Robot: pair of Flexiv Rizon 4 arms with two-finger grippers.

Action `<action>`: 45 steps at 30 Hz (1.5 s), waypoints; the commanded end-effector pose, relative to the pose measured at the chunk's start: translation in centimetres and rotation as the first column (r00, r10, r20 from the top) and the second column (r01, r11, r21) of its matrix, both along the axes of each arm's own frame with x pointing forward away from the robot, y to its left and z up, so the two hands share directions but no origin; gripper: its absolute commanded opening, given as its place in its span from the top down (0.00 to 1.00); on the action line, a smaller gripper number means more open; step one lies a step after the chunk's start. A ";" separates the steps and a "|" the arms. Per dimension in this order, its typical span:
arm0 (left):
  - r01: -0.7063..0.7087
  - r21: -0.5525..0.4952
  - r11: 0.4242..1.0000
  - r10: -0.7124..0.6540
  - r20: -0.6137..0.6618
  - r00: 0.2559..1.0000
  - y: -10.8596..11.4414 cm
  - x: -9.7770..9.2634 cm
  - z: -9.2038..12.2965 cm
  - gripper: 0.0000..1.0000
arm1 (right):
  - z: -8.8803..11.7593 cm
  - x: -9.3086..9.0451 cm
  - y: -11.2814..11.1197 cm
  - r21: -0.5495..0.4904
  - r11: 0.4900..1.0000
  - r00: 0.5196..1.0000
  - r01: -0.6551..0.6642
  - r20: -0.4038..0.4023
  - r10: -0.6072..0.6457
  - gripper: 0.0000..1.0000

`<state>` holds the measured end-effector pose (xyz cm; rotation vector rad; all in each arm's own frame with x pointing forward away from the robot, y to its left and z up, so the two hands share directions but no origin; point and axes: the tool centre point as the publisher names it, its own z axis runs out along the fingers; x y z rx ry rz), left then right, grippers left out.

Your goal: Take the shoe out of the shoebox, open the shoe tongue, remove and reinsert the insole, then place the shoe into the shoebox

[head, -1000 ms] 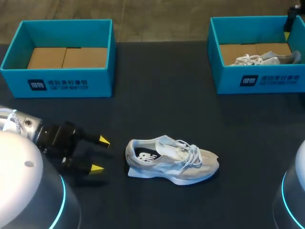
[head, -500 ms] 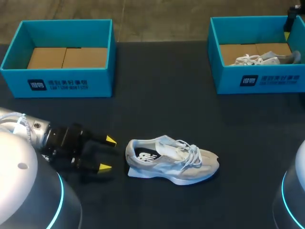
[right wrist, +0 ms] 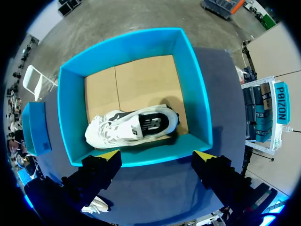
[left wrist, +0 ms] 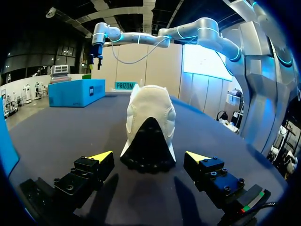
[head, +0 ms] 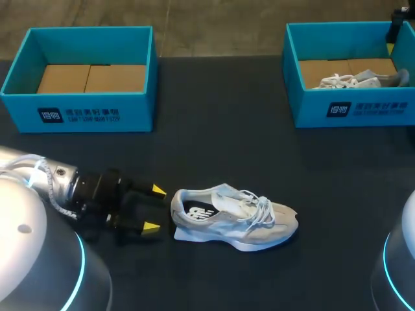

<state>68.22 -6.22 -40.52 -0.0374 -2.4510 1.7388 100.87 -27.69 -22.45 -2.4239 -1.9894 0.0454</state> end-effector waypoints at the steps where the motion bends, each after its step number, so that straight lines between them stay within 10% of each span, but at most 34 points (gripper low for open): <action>1: 0.002 -0.012 1.000 -0.002 -0.002 1.000 -0.7 0.4 -0.3 0.00 | 0.0 0.0 0.0 -0.001 1.000 1.000 0.001 0.000 -0.001 0.00; 45: 0.007 -0.071 0.997 -0.008 -0.017 1.000 -4.4 -1.1 -0.7 0.00 | 0.0 0.0 0.0 -0.001 1.000 1.000 0.001 0.000 -0.001 0.00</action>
